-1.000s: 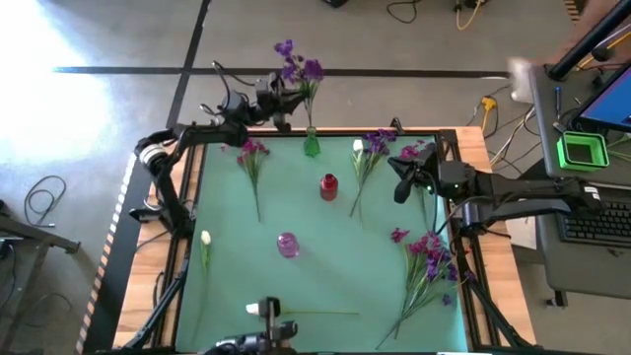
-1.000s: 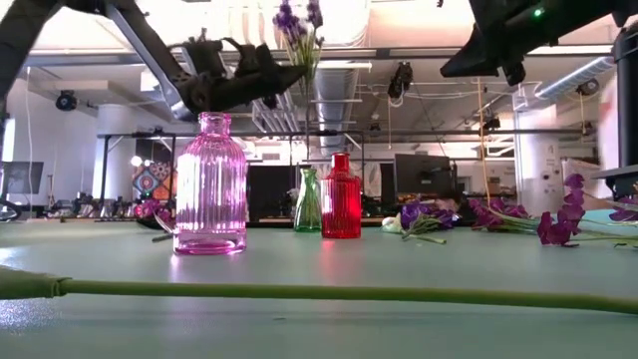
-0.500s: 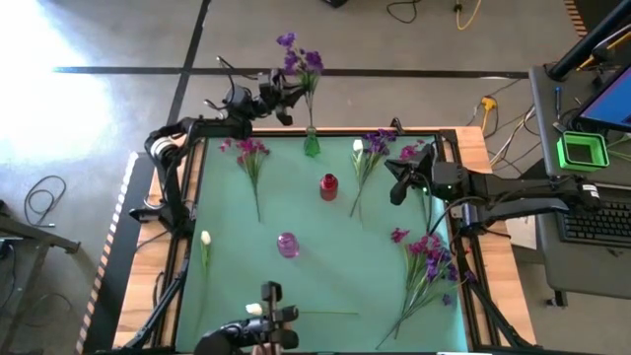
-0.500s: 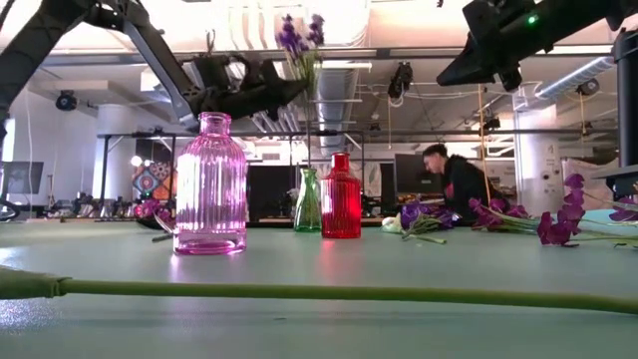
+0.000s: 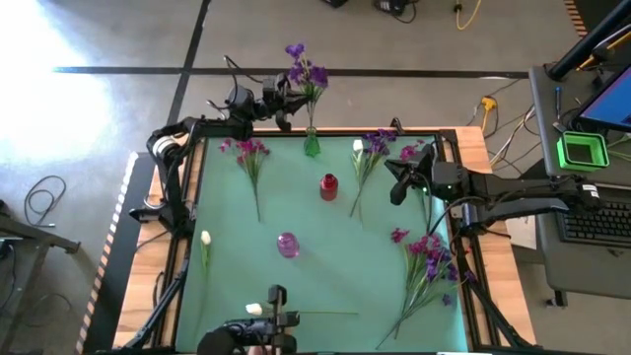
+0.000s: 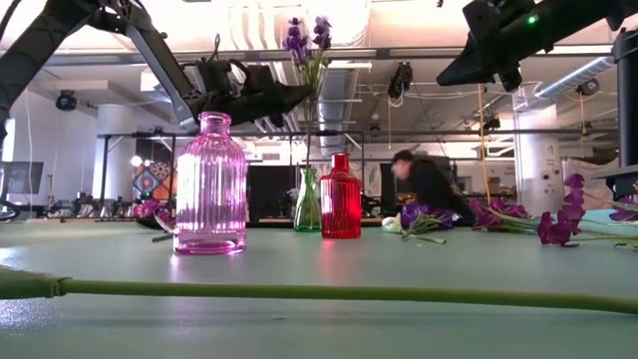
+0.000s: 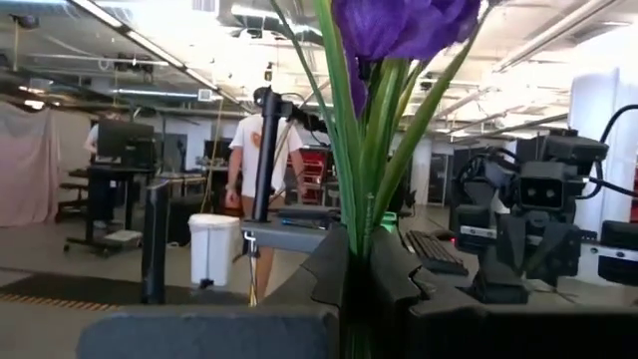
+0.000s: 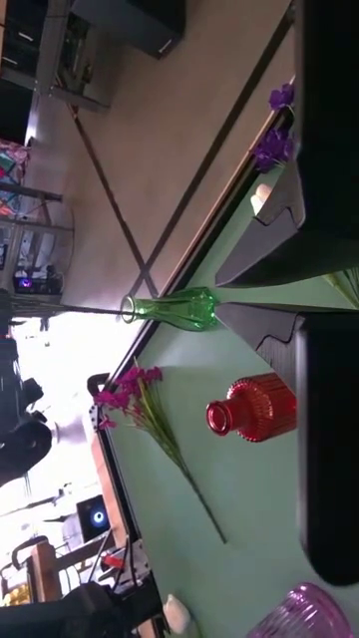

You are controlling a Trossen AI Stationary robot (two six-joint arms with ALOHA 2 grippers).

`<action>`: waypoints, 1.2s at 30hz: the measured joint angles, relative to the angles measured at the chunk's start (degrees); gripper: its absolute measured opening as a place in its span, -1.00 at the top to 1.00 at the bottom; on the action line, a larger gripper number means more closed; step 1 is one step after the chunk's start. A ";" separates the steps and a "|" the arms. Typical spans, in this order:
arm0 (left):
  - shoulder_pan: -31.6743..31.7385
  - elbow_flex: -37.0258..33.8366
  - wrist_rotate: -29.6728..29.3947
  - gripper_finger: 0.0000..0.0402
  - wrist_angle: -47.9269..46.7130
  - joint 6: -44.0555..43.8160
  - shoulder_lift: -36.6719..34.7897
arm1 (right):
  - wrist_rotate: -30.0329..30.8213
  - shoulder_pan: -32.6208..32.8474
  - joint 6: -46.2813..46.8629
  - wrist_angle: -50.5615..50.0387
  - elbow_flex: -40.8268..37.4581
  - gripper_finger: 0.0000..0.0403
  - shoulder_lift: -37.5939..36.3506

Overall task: Sort flowers into vase by color
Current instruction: Put the left purple flower into the green vase

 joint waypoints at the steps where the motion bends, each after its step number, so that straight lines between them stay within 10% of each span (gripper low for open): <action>1: 0.04 -0.05 0.00 1.00 -0.56 0.00 0.00 | -0.03 0.00 0.00 0.01 0.00 0.86 0.00; 13: 0.06 -0.76 0.13 0.93 -5.14 2.84 0.00 | -0.07 0.00 0.00 0.02 0.00 0.86 0.00; 36: 3.64 -0.87 9.83 0.01 -8.82 -3.73 -0.24 | -0.31 0.00 1.49 -0.33 0.00 0.86 -0.02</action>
